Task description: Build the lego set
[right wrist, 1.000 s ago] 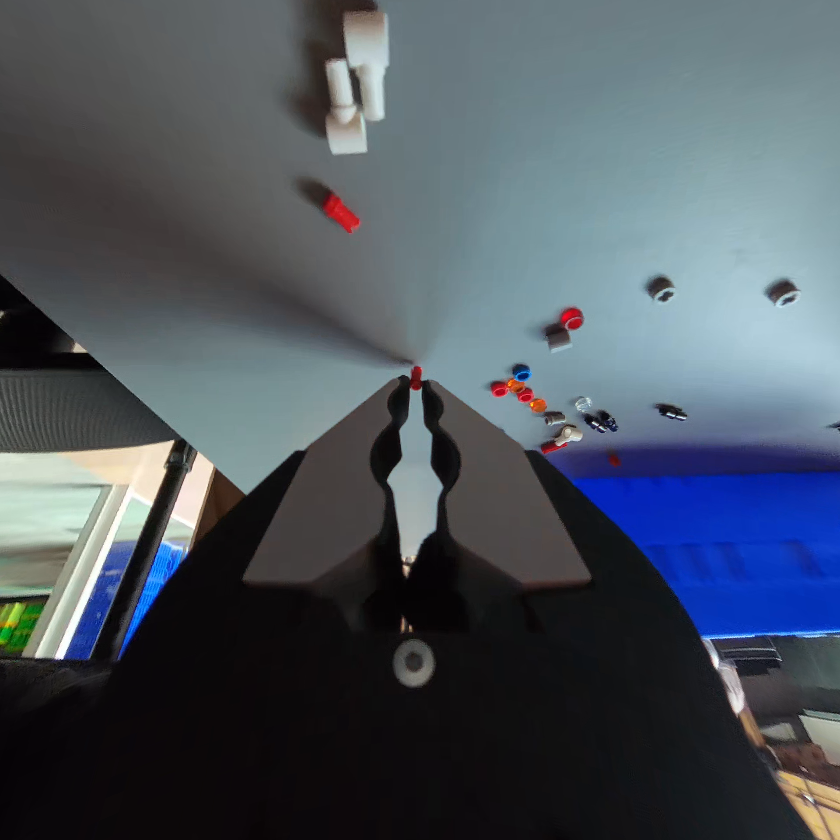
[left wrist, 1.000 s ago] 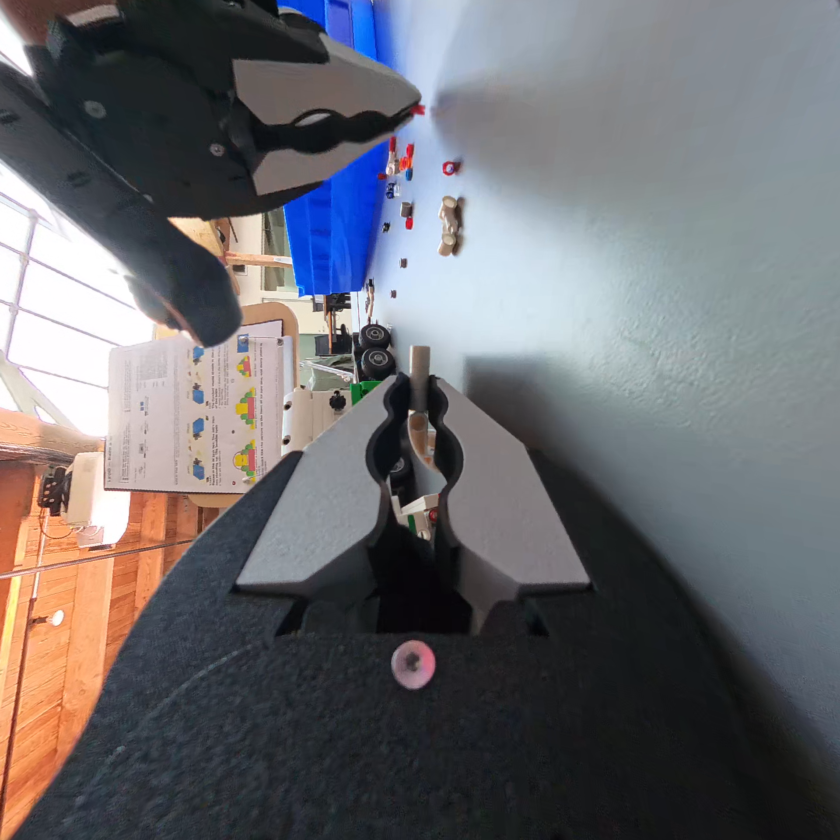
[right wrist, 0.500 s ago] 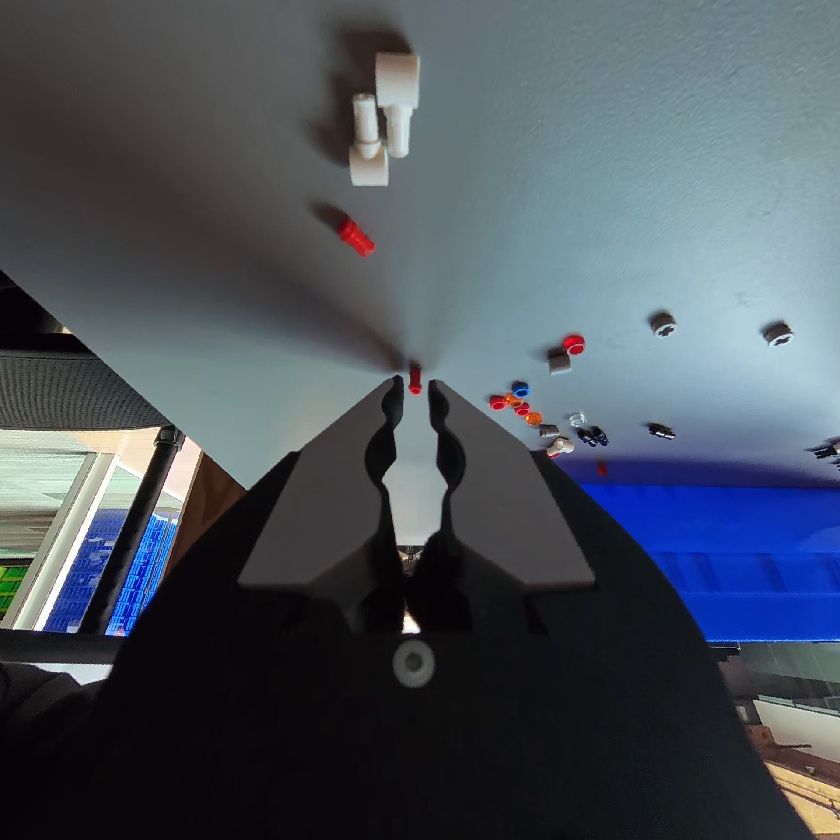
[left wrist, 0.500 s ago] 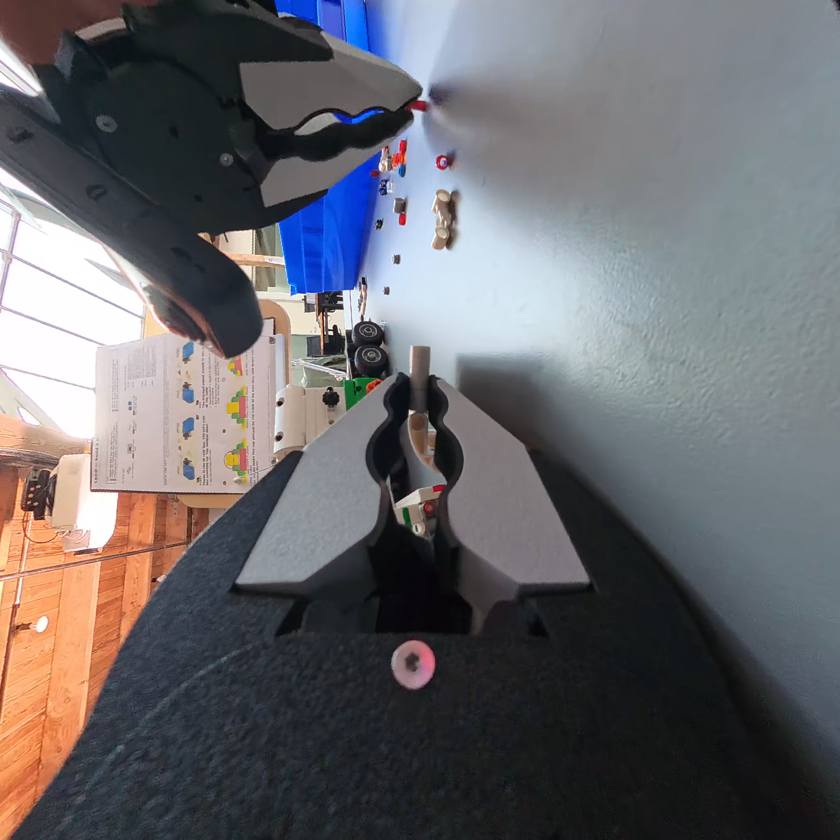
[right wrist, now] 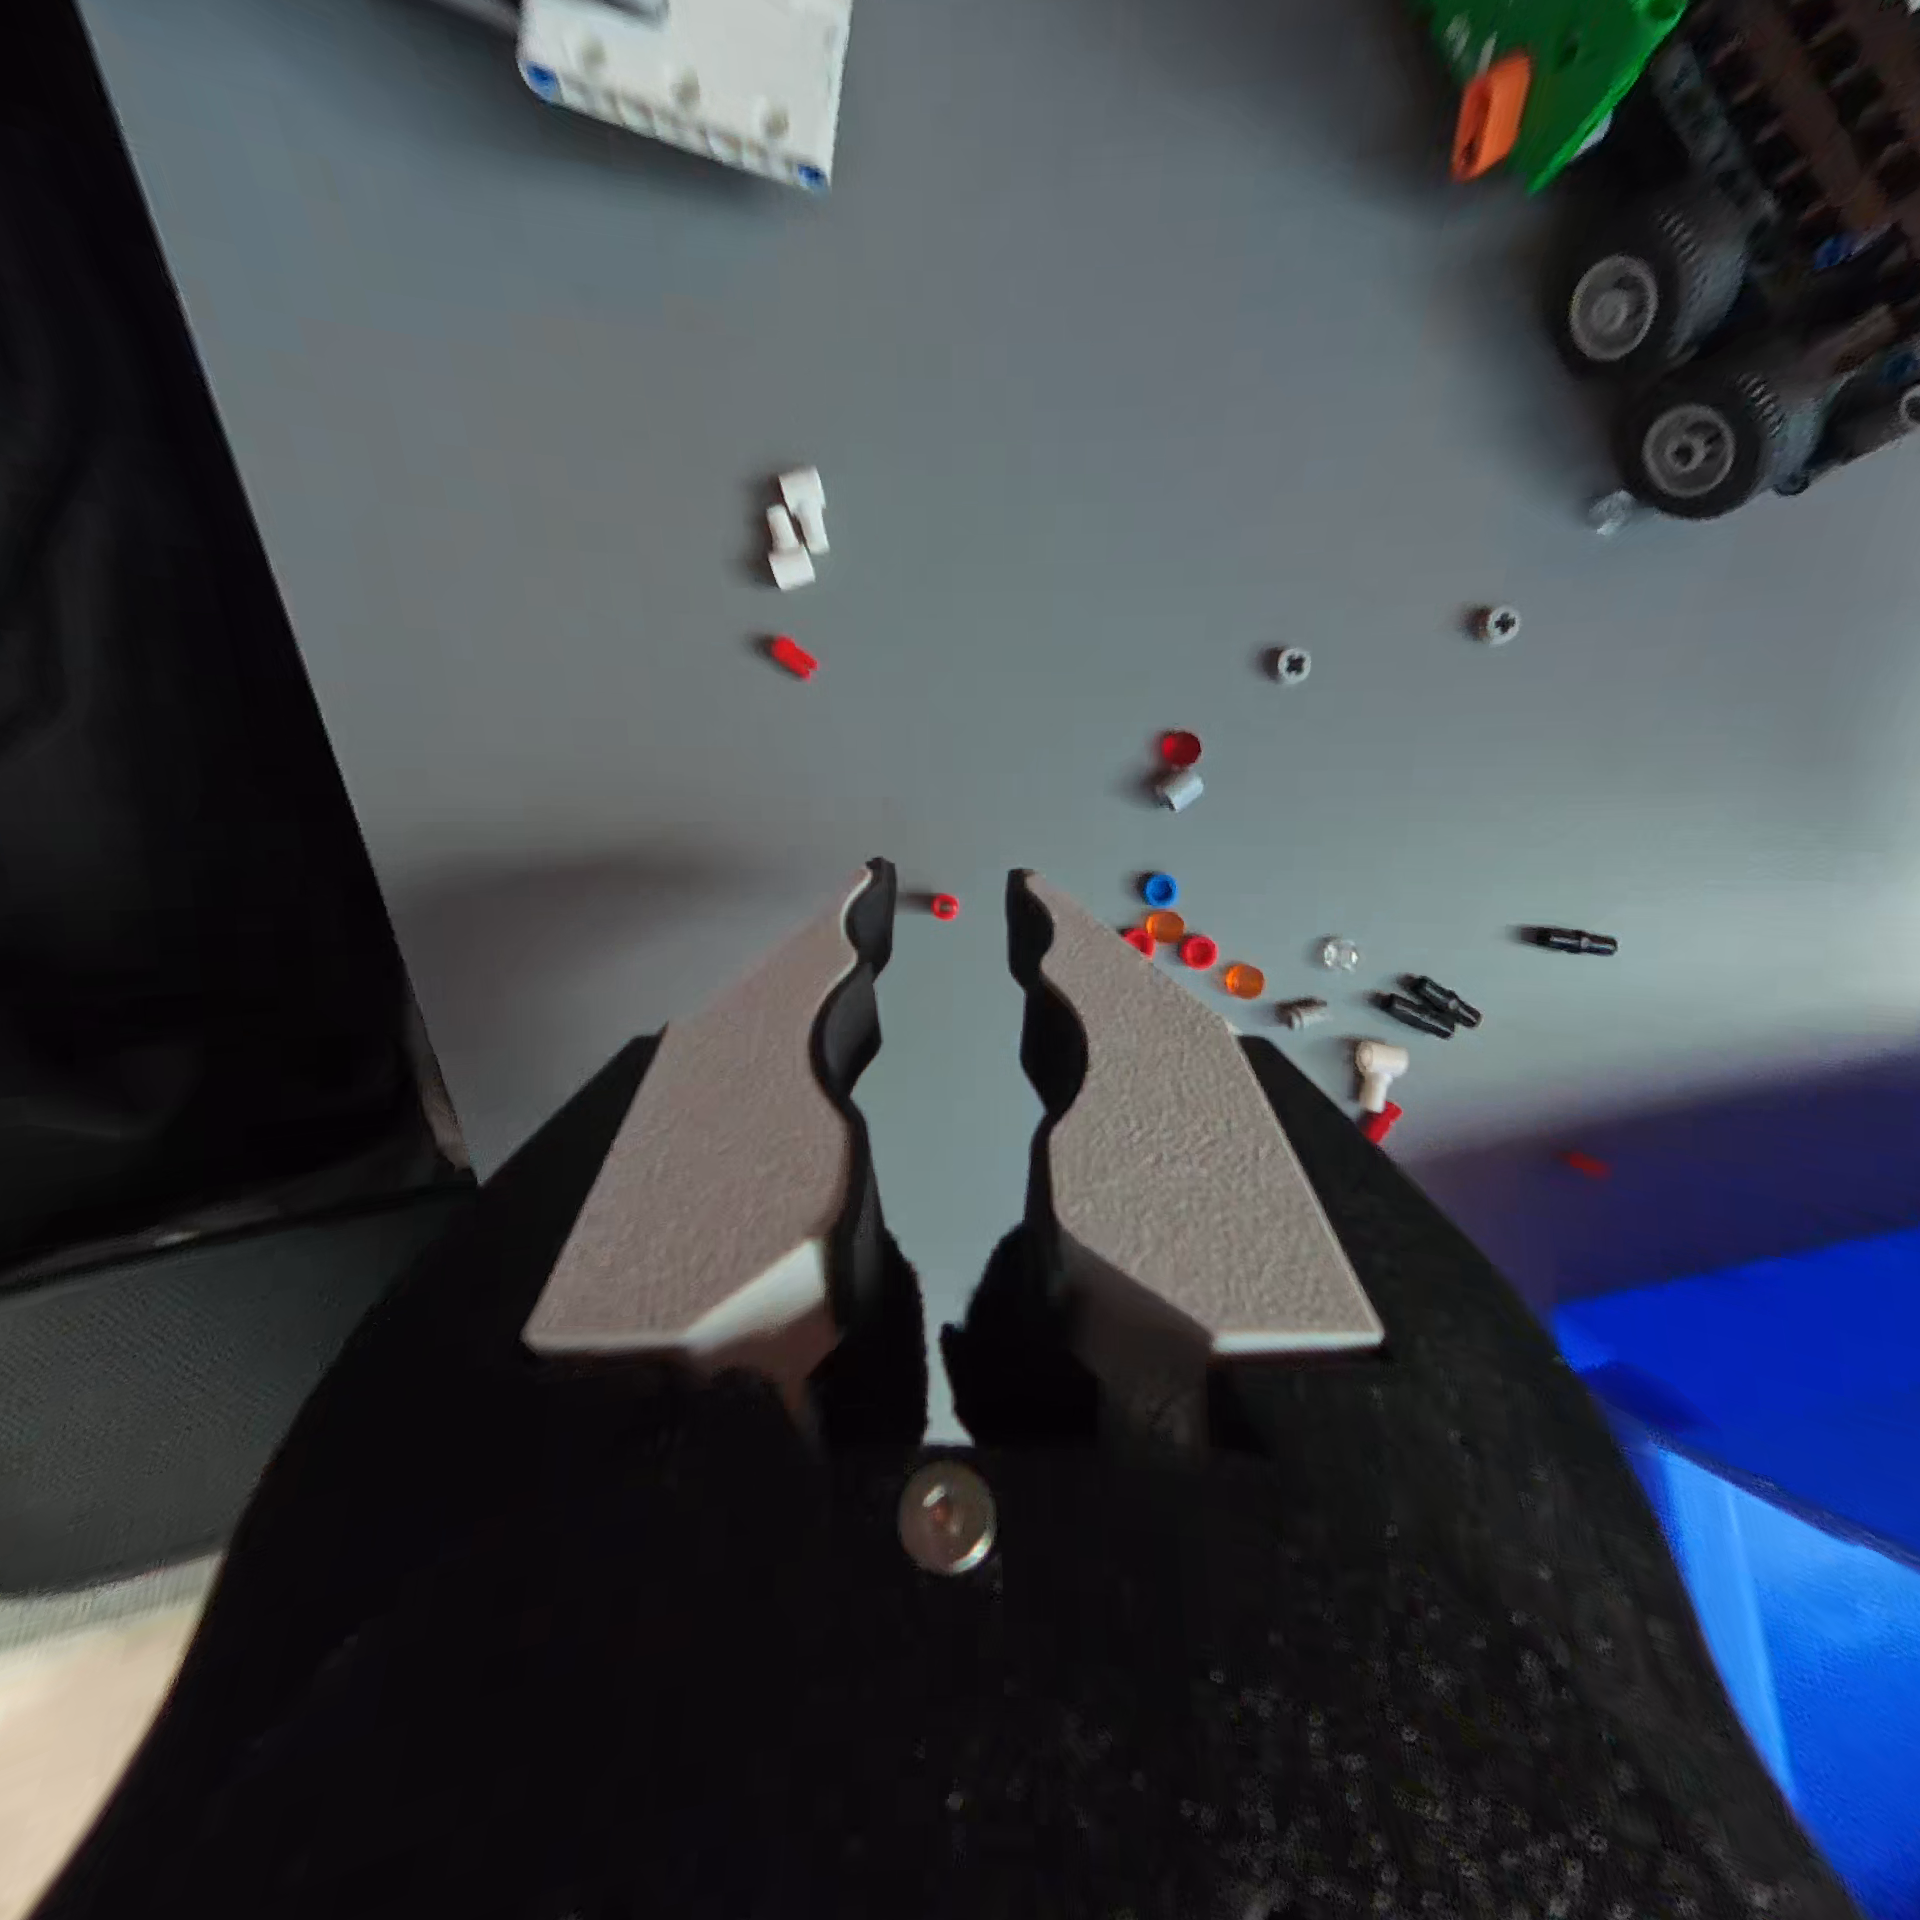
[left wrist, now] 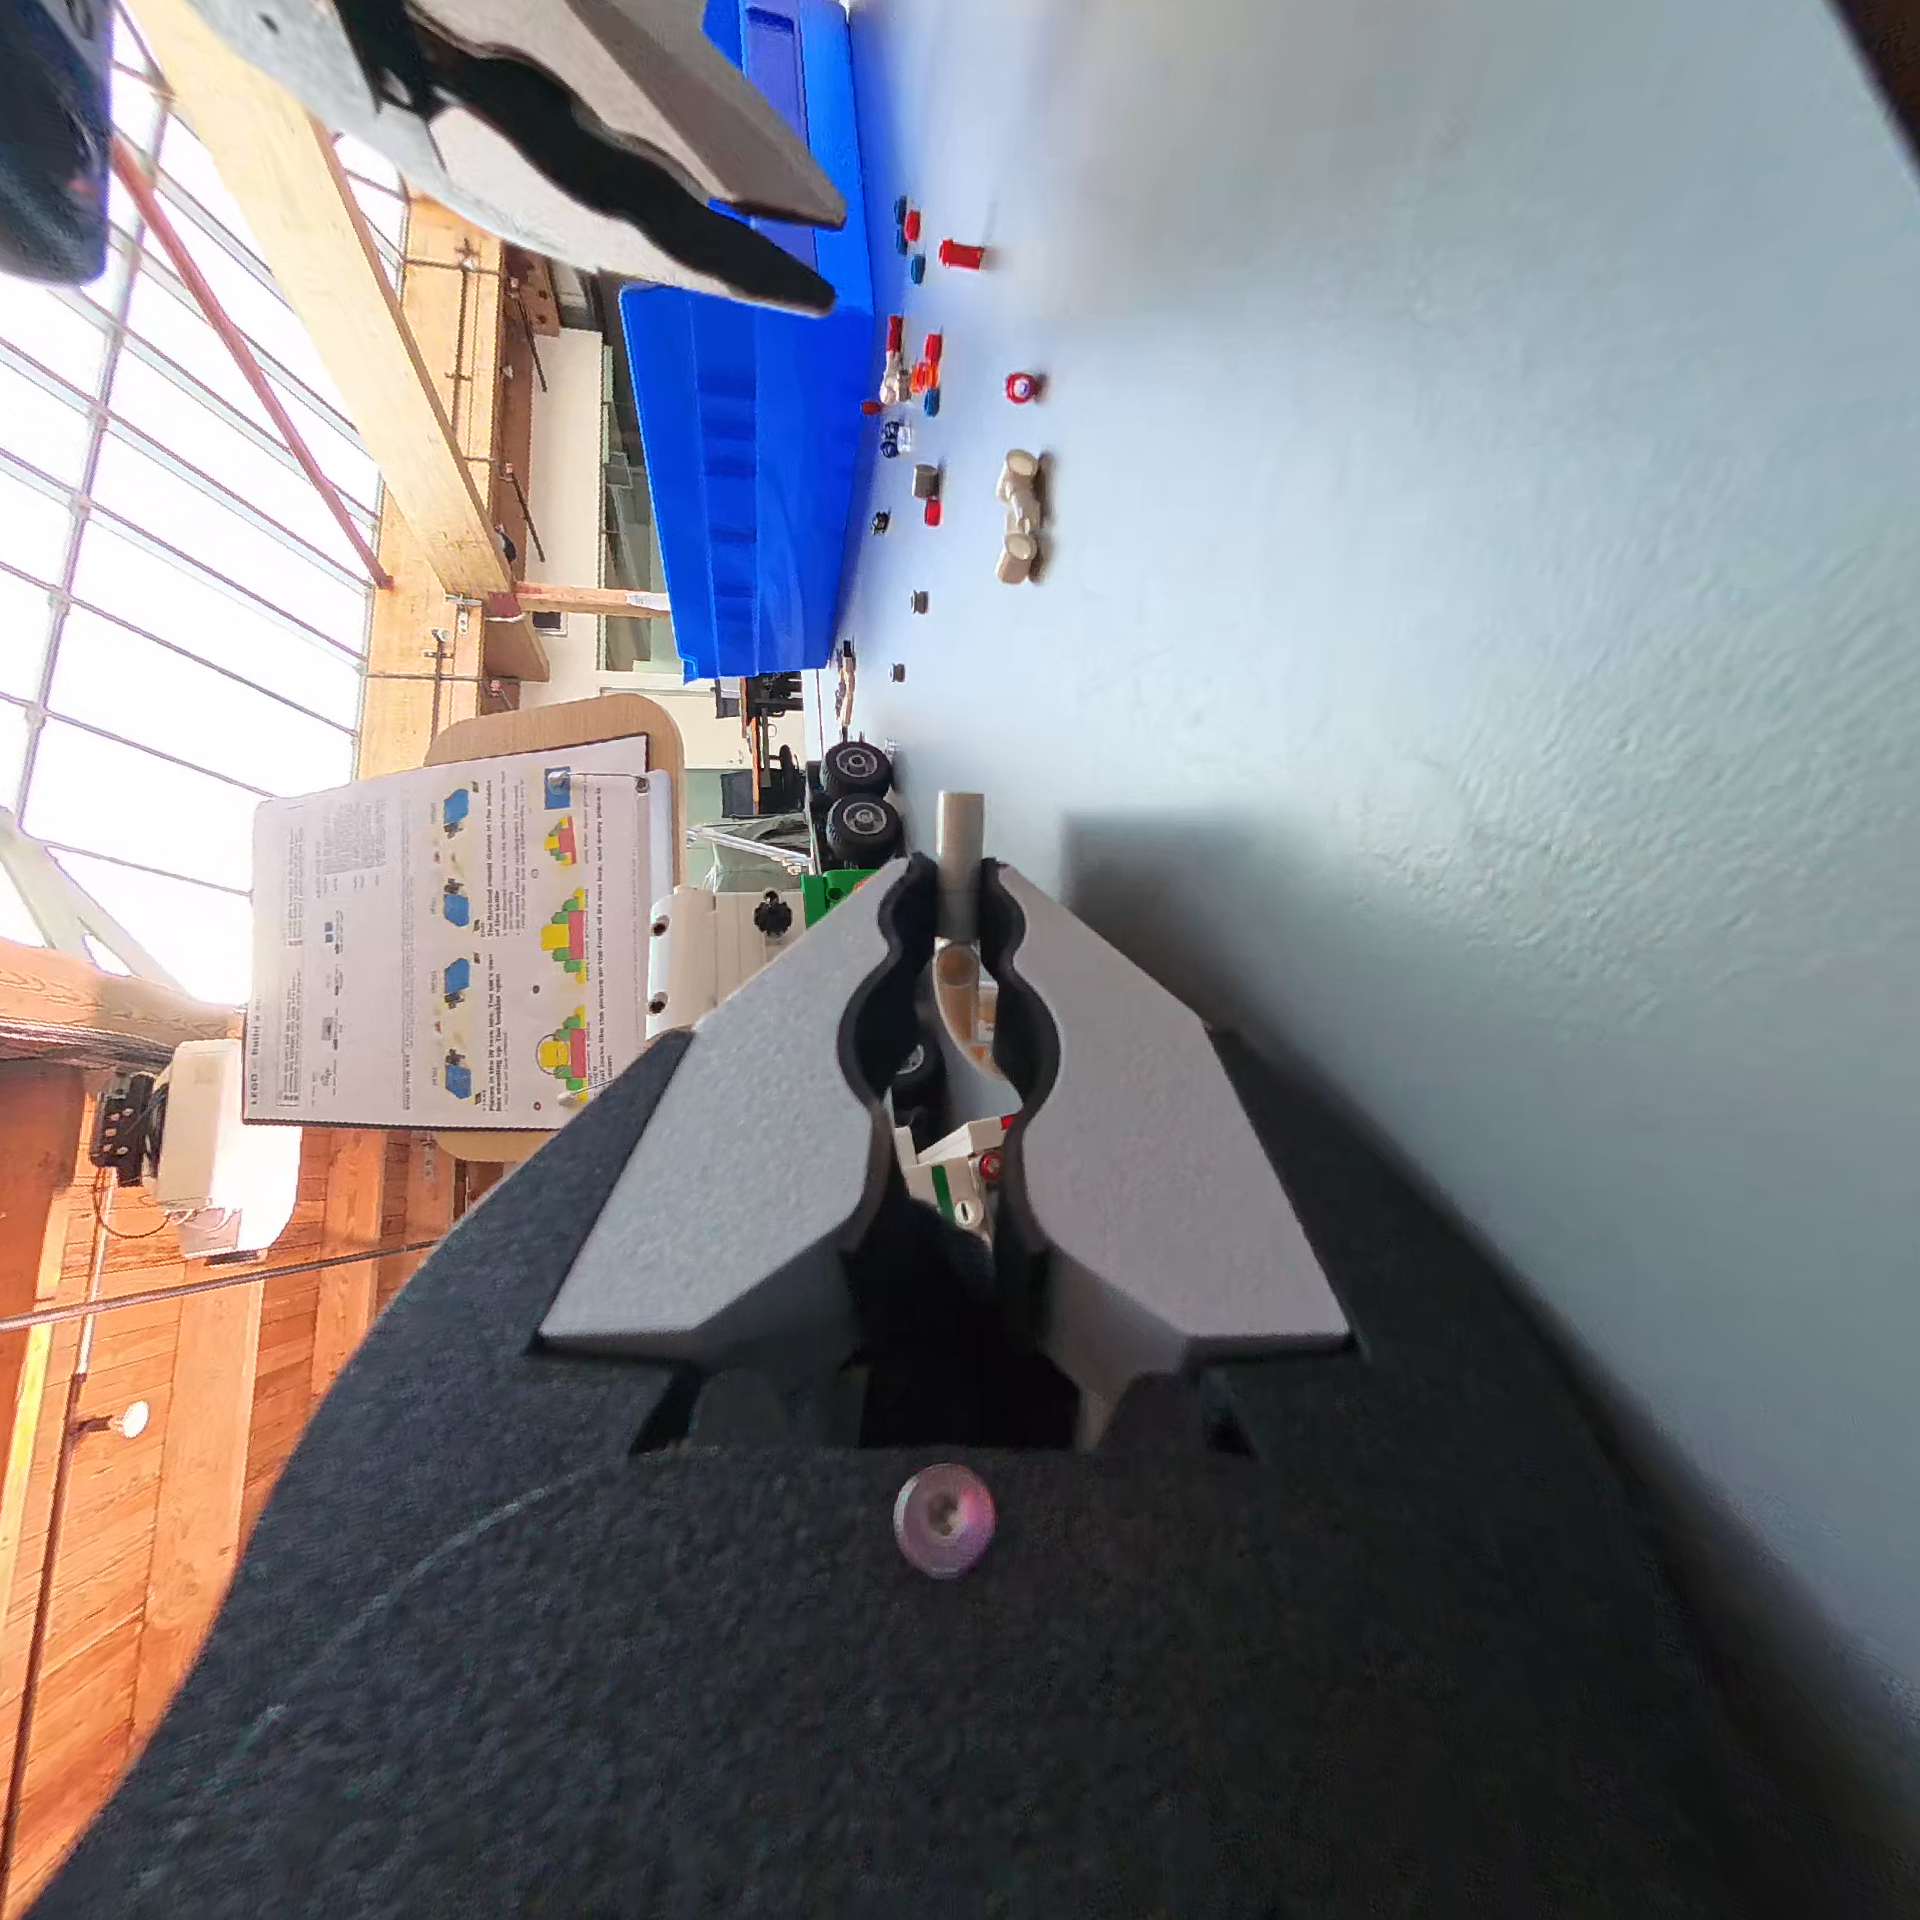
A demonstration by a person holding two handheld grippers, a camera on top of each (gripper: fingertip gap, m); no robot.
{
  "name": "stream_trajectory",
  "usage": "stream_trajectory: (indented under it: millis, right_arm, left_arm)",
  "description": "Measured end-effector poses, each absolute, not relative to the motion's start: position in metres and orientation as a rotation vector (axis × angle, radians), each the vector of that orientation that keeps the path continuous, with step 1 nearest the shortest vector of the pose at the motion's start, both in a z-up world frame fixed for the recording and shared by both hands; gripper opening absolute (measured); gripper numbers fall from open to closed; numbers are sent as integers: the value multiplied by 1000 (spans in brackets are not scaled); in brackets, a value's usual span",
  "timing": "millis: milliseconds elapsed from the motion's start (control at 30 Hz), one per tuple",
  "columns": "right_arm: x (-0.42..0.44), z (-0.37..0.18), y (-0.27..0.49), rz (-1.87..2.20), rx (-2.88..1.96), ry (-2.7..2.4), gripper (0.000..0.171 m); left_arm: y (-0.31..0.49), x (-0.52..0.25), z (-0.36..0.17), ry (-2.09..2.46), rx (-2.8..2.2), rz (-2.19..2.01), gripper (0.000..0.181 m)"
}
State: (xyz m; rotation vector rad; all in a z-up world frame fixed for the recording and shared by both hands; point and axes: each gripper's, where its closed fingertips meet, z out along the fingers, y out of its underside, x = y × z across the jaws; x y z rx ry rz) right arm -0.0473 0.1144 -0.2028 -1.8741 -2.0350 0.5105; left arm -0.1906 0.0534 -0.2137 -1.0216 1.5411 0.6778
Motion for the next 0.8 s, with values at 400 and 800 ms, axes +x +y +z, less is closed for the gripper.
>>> stream_trajectory:
  millis: [400, 800]
  right_arm:
    - [-39, -232, 113, 351, -1835, -2049, 9]
    - [-53, -221, 107, 438, -1836, -2042, 4]
  left_arm:
    - [54, -190, -216, 1546, -1030, 671, 6]
    - [54, -190, -216, 1547, -1030, 669, 6]
